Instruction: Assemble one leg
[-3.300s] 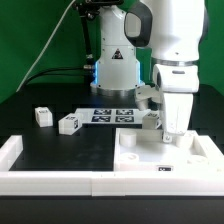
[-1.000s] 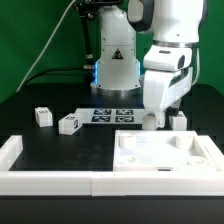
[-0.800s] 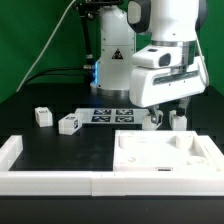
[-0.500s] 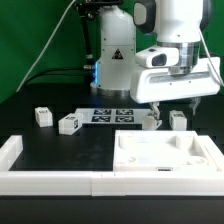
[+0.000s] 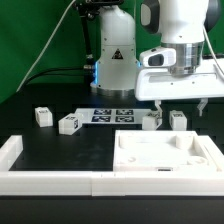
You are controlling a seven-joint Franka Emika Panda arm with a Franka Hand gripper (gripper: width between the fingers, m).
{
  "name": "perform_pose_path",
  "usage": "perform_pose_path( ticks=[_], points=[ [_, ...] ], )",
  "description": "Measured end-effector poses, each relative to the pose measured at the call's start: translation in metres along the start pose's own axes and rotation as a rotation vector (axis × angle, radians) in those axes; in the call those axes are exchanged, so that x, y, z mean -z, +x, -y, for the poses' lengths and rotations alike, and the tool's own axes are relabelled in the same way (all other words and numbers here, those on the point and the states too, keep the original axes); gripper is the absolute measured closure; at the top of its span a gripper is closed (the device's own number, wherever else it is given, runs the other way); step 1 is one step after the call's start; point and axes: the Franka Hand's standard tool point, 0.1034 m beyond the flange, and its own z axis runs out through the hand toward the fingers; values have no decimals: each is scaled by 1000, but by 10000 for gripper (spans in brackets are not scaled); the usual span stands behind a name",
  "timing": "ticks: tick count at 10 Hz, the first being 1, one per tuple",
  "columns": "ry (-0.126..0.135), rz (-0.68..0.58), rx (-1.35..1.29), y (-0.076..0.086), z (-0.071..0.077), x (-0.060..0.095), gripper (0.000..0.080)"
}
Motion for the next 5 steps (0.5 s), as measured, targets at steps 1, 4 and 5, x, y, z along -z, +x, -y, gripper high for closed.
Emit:
perform_pose_path(
  ticks=[1, 4, 5],
  points=[
    [-1, 4, 3, 0, 0, 0, 150],
    [-33, 276, 37, -5, -3, -1, 150],
    [-40, 351, 46, -6, -3, -1, 150]
  ],
)
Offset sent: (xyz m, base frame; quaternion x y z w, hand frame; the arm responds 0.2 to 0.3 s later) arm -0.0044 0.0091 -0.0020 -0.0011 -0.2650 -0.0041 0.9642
